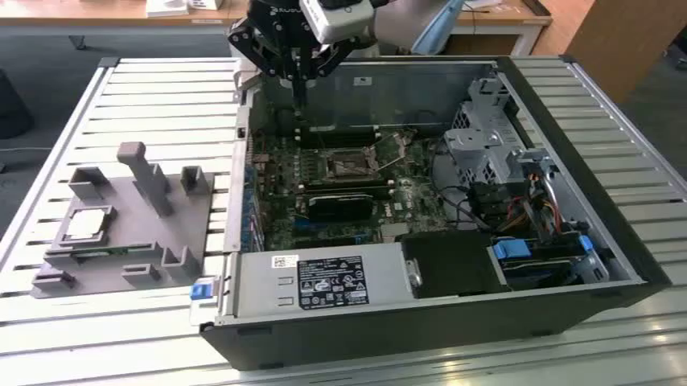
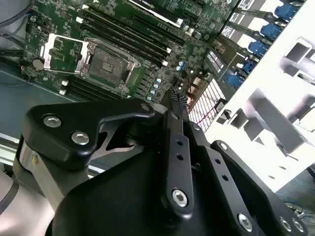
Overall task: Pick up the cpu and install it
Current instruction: 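Reach for the cpu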
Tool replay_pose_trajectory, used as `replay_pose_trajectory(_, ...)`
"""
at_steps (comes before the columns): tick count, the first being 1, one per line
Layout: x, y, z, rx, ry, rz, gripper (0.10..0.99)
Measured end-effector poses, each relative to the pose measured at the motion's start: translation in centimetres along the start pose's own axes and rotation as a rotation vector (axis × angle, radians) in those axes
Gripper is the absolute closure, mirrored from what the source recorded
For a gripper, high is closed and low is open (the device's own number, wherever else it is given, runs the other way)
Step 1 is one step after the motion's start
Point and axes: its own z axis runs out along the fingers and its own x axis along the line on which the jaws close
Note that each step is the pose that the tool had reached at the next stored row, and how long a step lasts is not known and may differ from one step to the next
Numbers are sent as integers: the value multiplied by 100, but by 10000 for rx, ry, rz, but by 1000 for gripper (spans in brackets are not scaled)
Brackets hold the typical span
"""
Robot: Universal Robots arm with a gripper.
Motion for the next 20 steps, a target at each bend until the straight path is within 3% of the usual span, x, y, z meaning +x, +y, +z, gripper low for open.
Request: replay_pose_trajectory(20, 71, -5, -2, -1, 0, 0, 980)
